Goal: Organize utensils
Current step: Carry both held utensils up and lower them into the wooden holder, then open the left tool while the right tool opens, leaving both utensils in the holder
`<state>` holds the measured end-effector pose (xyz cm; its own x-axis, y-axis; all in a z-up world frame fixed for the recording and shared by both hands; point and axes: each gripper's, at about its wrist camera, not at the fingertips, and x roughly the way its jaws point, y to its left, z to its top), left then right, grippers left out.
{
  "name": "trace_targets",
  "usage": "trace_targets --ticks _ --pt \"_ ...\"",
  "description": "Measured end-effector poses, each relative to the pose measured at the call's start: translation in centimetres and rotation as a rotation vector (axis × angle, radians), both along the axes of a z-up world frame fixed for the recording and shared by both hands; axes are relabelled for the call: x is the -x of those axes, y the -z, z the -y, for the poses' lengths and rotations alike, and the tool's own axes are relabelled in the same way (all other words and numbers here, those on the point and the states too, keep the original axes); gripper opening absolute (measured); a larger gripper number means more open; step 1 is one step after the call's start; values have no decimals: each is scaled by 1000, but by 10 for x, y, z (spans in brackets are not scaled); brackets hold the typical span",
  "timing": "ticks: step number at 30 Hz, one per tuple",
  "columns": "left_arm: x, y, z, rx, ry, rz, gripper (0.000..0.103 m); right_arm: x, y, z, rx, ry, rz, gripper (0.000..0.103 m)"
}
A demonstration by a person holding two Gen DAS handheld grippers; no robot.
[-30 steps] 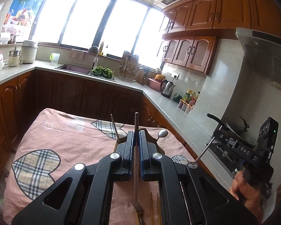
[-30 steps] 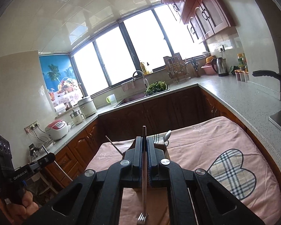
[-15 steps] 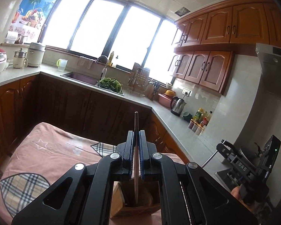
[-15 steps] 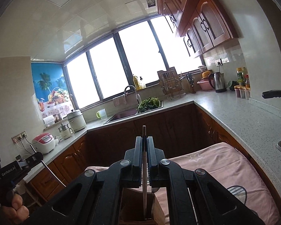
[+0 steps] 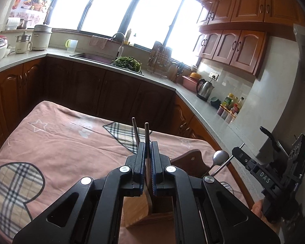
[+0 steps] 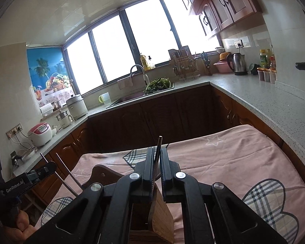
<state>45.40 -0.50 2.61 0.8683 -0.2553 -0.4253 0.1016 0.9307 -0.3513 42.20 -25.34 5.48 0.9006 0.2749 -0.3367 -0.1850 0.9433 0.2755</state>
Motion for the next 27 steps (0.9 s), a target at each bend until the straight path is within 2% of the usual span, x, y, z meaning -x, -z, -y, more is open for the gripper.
trace_targets --ticks 8,9,12,13,14,15,16,17,19,22,24,27 --pt "-4 1 -1 -5 -3 -7 5 -4 -3 4 -5 -8 -20 7" --pt "-4 1 -1 -8 0 -8 5 -4 -3 4 -4 -9 -23 11" --pt "-2 0 -1 -14 7 -10 5 -4 -2 4 -16 -17 -41 13" --pt "-1 -1 -1 -20 7 -12 7 -2 -1 4 -23 -19 -49 16" --pt "1 -1 -1 -25 8 -15 14 -1 0 5 -32 -19 -58 19" --pt "3 -1 -2 -25 9 -19 21 1 1 7 -42 -17 -66 30" --pt "6 -2 -2 -20 8 -20 37 4 1 9 -52 -17 -72 47" --pt "10 -2 -3 -18 5 -20 50 8 1 11 -60 -12 -76 55" --pt "20 -3 -6 -13 4 -16 57 18 2 15 -74 3 -90 77" --pt "37 -3 -12 -9 6 -30 75 31 6 23 -106 9 -145 96" --pt "50 -2 -15 -9 13 -28 76 40 11 27 -125 23 -204 102" --pt "69 3 -17 -29 21 -53 81 56 22 29 -133 33 -269 103"
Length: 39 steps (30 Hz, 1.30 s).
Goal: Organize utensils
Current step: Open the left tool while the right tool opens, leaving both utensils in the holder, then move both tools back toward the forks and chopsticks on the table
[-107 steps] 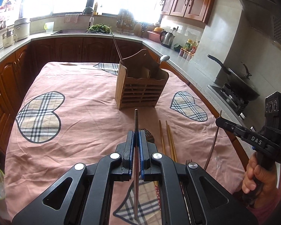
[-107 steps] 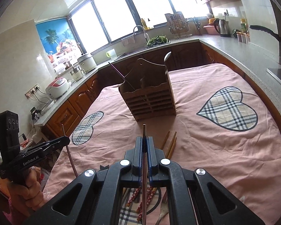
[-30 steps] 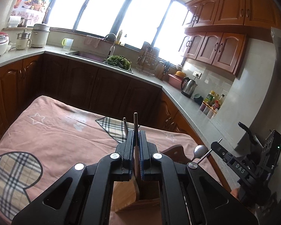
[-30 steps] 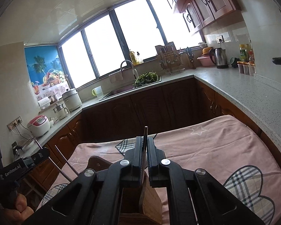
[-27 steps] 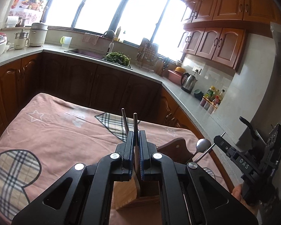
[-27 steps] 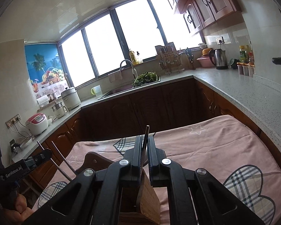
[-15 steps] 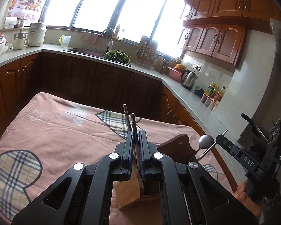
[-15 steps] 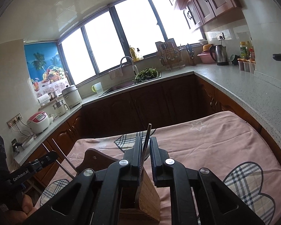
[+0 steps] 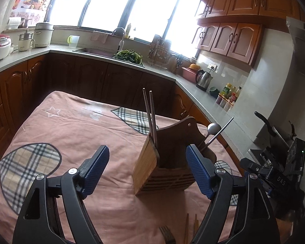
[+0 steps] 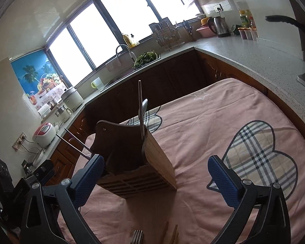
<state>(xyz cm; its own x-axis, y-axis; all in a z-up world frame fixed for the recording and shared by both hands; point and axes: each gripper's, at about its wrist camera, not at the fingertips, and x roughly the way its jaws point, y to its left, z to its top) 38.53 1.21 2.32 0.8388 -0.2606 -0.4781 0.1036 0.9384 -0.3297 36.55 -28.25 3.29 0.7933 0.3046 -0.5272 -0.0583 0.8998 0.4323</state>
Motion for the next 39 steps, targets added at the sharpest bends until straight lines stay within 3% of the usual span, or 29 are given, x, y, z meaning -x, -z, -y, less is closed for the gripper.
trace_targets --ticks 5,21,39 --pt "32 14 1 -12 31 -46 82 33 16 -1 -9 28 -82 103" --pt "111 63 1 -50 80 -178 82 137 33 -17 100 -14 -45 103" --pt "154 98 12 -81 114 -246 82 192 71 -25 147 -58 -26 103"
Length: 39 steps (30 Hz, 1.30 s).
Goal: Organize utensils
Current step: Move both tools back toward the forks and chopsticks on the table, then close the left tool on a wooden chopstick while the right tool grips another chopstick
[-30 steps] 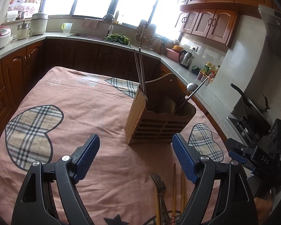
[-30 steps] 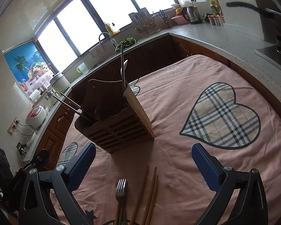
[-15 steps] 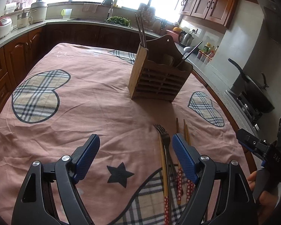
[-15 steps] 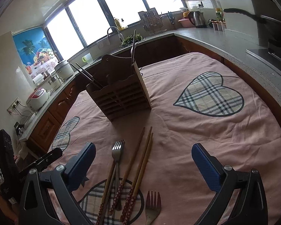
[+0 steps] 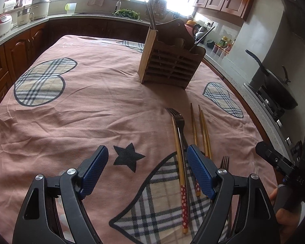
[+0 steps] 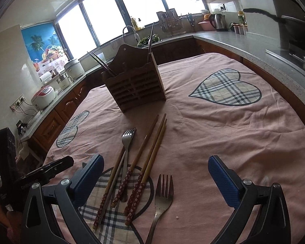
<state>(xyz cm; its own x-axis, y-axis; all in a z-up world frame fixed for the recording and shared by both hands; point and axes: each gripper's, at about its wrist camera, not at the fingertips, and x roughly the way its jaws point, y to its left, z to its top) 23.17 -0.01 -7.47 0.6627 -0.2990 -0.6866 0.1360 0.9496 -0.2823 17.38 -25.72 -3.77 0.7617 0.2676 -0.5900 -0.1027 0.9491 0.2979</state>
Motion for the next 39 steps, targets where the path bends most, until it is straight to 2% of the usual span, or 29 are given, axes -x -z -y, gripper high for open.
trace_targets --ticks 9,16,24,26,30,31,35,39 --pt "-13 7 16 -69 51 -46 81 2 5 1 32 14 -2 103" --pt "-32 16 33 -120 89 -88 81 -8 9 12 0 23 -33 103" --pt "-60 31 70 -229 157 -130 74 -20 7 23 -34 35 -48 103" --pt "-65 39 76 -275 156 -147 68 -24 6 24 -35 38 -56 103" --pt "-70 41 64 -276 120 -145 65 -36 5 25 -35 39 -61 103" --pt "-72 42 59 -285 104 -149 61 -40 6 24 -33 35 -59 103" --pt "-76 40 33 -275 69 -160 60 -57 10 12 -12 -18 -70 102" --pt "-80 36 10 -189 60 -187 60 -75 17 -6 43 -62 -98 100"
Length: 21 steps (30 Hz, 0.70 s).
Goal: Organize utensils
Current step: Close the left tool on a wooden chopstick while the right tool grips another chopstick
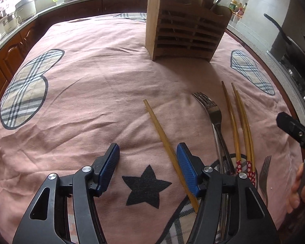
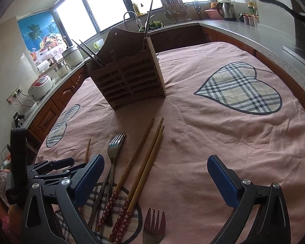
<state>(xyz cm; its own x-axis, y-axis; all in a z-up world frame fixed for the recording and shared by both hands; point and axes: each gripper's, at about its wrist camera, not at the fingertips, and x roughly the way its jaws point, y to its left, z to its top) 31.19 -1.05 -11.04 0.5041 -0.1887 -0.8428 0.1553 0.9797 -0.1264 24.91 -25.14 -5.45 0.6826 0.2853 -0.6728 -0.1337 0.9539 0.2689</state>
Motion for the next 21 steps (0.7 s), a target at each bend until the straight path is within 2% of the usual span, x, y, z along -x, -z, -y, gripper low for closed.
trace_targets --ticks 2,4,5,6,9,10,12,18,21 --pt "-2 -3 -6 25 -3 4 60 -10 5 -7 38 -11 -21 91" --pt "-5 -6 -7 37 -3 5 60 -21 10 -11 61 -13 -50 70" --pt "-7 -6 -7 41 -3 4 60 -26 14 -12 74 -10 -68 65" --pt "-8 -5 -7 44 -2 2 60 -32 18 -13 83 -8 -86 54" --pt "-13 -2 -4 44 4 -4 60 -45 28 -14 94 -9 -126 45" --pt "-15 -1 -4 44 5 -5 60 -49 30 -16 107 -10 -136 37" --pt "-17 0 -3 40 10 -4 60 -57 33 -20 121 -18 -139 28" --pt "-23 0 -7 62 10 -6 60 -67 13 -25 84 -36 -80 28" --pt "-25 0 -4 57 18 -1 60 -72 13 -34 76 -69 -92 23"
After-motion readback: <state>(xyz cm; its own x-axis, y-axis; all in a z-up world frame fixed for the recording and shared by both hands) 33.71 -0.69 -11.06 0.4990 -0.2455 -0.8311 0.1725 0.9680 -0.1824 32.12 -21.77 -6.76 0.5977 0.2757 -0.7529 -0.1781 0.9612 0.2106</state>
